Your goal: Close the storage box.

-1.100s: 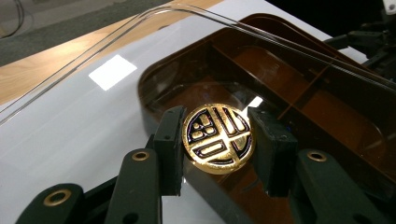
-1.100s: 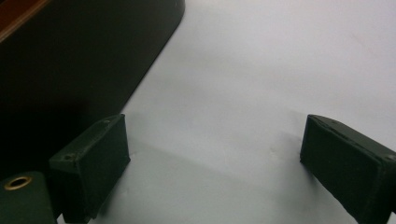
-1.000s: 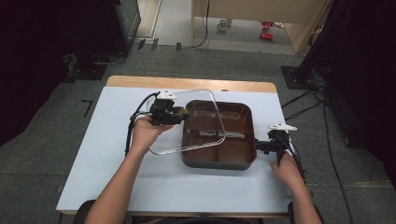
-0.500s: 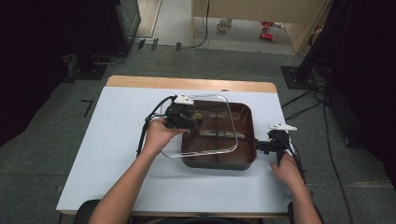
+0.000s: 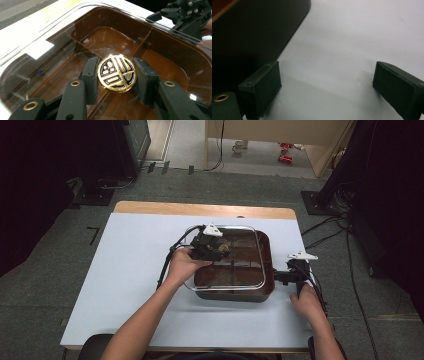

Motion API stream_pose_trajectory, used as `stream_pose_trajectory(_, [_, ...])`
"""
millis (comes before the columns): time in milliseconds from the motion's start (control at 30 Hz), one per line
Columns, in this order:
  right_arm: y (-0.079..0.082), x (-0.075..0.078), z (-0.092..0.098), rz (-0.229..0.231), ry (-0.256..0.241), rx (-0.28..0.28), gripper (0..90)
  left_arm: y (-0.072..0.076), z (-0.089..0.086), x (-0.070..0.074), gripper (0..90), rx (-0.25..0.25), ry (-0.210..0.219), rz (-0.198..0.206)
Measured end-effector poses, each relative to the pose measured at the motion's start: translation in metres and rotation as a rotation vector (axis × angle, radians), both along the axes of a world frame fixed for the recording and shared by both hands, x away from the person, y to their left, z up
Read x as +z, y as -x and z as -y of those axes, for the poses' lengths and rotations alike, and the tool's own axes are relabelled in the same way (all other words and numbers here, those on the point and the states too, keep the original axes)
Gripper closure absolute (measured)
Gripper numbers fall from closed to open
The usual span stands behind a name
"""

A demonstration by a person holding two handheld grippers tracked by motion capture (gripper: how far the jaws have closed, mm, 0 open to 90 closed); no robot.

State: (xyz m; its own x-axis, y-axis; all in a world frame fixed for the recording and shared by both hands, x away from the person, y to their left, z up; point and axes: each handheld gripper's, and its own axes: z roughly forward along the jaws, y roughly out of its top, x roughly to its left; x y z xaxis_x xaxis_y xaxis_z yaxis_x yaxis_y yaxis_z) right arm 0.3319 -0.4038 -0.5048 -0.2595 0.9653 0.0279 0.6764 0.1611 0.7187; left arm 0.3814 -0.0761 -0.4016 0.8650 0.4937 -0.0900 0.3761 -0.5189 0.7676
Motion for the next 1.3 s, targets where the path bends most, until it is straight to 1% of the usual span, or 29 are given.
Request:
stream_pose_trajectory(67, [0.0, 0.0, 0.0, -0.001, 0.0, 0.0, 7.4, 0.001, 0.007, -0.002, 59.6, -0.006, -0.011, 0.004])
stream_pose_trajectory(100, [0.0, 0.0, 0.0, 0.0, 0.0, 0.0, 7.4, 0.002, 0.01, -0.004, 59.6, -0.016, -0.02, 0.006])
stream_pose_trajectory(133, [0.0, 0.0, 0.0, 0.0, 0.001, 0.001, 7.4, 0.002, 0.012, -0.005, 59.6, -0.017, -0.02, 0.008])
stream_pose_trajectory(200, [0.0, 0.0, 0.0, 0.0, 0.0, 0.0, 7.4, 0.002, 0.016, -0.007, 59.6, -0.029, -0.026, 0.005])
stream_pose_trajectory(300, [0.0, 0.0, 0.0, 0.0, 0.0, 0.0, 7.4, 0.0, 0.022, -0.011, 59.6, -0.033, -0.032, -0.004])
stream_pose_trajectory(467, [0.0, 0.0, 0.0, 0.0, 0.0, 0.0, 7.4, 0.0, 0.032, -0.015, 59.5, -0.042, -0.046, 0.011])
stream_pose_trajectory(533, [0.0, 0.0, 0.0, 0.0, 0.0, 0.0, 7.4, -0.001, 0.035, -0.018, 59.5, -0.042, -0.061, 0.018])
stream_pose_trajectory(567, [0.0, 0.0, 0.0, 0.0, 0.0, 0.0, 7.4, -0.002, 0.035, -0.019, 59.5, -0.044, -0.062, 0.016])
stream_pose_trajectory(733, [0.0, 0.0, 0.0, -0.001, 0.0, 0.0, 7.4, -0.002, 0.039, -0.022, 59.5, -0.057, -0.061, 0.026])
stream_pose_trajectory(900, [0.0, 0.0, 0.0, 0.002, 0.002, 0.002, 7.4, -0.006, 0.039, -0.025, 59.5, -0.07, -0.045, 0.022])
stream_pose_trajectory(1000, [0.0, 0.0, 0.0, 0.001, 0.002, 0.002, 7.4, -0.006, 0.039, -0.026, 59.4, -0.071, -0.046, 0.022])
stream_pose_trajectory(1167, [0.0, 0.0, 0.0, 0.002, 0.002, 0.002, 7.4, -0.008, 0.037, -0.027, 59.2, -0.075, -0.025, -0.008])
stream_pose_trajectory(1300, [0.0, 0.0, 0.0, 0.002, 0.002, 0.002, 7.4, -0.008, 0.037, -0.027, 58.5, -0.077, -0.017, -0.01])
